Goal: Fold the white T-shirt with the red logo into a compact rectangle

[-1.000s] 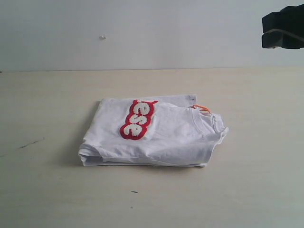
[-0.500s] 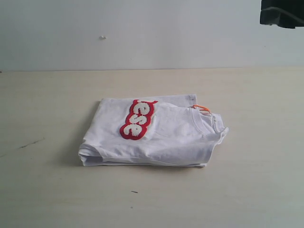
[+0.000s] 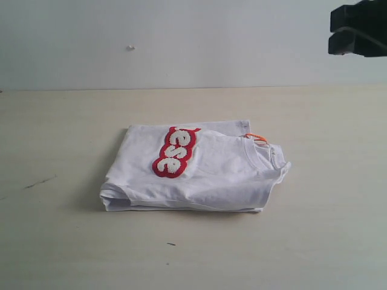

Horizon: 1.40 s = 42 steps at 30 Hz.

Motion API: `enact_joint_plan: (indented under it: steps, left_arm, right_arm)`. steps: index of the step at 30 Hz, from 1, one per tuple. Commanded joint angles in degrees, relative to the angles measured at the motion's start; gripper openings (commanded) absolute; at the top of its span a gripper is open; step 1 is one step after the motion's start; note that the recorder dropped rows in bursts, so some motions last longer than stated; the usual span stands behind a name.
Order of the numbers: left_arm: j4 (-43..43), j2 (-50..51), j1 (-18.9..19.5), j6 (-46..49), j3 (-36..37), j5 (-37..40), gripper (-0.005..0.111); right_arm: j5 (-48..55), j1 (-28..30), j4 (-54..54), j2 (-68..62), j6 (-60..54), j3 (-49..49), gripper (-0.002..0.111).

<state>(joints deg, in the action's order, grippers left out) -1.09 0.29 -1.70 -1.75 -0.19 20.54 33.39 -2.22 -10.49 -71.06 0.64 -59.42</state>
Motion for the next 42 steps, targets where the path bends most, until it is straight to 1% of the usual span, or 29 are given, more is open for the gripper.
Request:
enact_joint_plan:
  steps: [1,3,4,5,6,7,11,15,20,22,27,29,31,34,36,38,42]
  left_arm:
    - [0.18,-0.29,0.17,0.29,0.19,-0.28,0.000]
    - [0.18,-0.29,0.17,0.29,0.19,-0.28,0.000]
    - [0.18,-0.29,0.17,0.29,0.19,-0.28,0.000]
    - [0.18,-0.29,0.17,0.29,0.19,-0.28,0.000]
    - [0.18,-0.29,0.17,0.29,0.19,-0.28,0.000]
    - [0.18,-0.29,0.17,0.29,0.19,-0.28,0.000]
    - [0.18,-0.29,0.17,0.29,0.19,-0.28,0.000]
    - [0.18,-0.29,0.17,0.29,0.19,-0.28,0.000]
    - [0.18,-0.29,0.17,0.29,0.19,-0.28,0.000]
    - [0.18,-0.29,0.17,0.29,0.19,-0.28,0.000]
    - [0.18,-0.29,0.17,0.29,0.19,-0.28,0.000]
    - [0.18,-0.29,0.17,0.29,0.19,-0.28,0.000]
    - [0.18,-0.29,0.17,0.29,0.19,-0.28,0.000]
    - [0.16,-0.29,0.17,0.29,0.19,-0.28,0.000]
    - [0.16,-0.29,0.17,0.29,0.19,-0.28,0.000]
    - [0.16,-0.29,0.17,0.29,0.19,-0.28,0.000]
    - [0.16,-0.29,0.17,0.29,0.19,-0.28,0.000]
  right_arm:
    - [9.03,0.29,5.47,-6.04,7.54,0.11,0.042]
    - [10.82,0.29,6.88,-10.87,8.24,0.11,0.054]
    - [10.16,0.29,6.08,-13.93,7.57,0.11,0.066]
    - [9.55,0.29,5.13,-15.70,7.08,0.11,0.072]
    - [9.55,0.29,2.94,-19.12,6.93,0.11,0.073]
    - [9.66,0.29,2.17,-21.67,6.63,0.11,0.071]
    - [5.78,1.01,-7.36,-30.57,-1.17,0.11,0.057]
    - [2.68,2.98,-19.36,-35.56,-9.52,0.11,0.057]
    - [-0.68,3.55,-34.32,-39.84,-22.50,0.11,0.064]
    - [-1.49,3.55,-37.77,-40.70,-25.09,0.11,0.065]
    - [-3.48,3.55,-39.66,-42.84,-26.06,0.11,0.064]
    - [-3.48,3.55,-40.24,-44.05,-26.06,0.11,0.061]
    - [-3.93,3.55,-41.02,-45.06,-27.11,0.11,0.053]
    - [-4.04,3.55,-42.56,-44.95,-30.32,0.11,0.032]
    - [-3.82,3.55,-44.39,-43.97,-32.57,0.11,0.014]
    - [-3.39,3.55,-47.47,-42.85,-35.54,0.11,0.001]
    - [-2.59,3.55,-54.05,-39.51,-42.88,0.11,0.000]
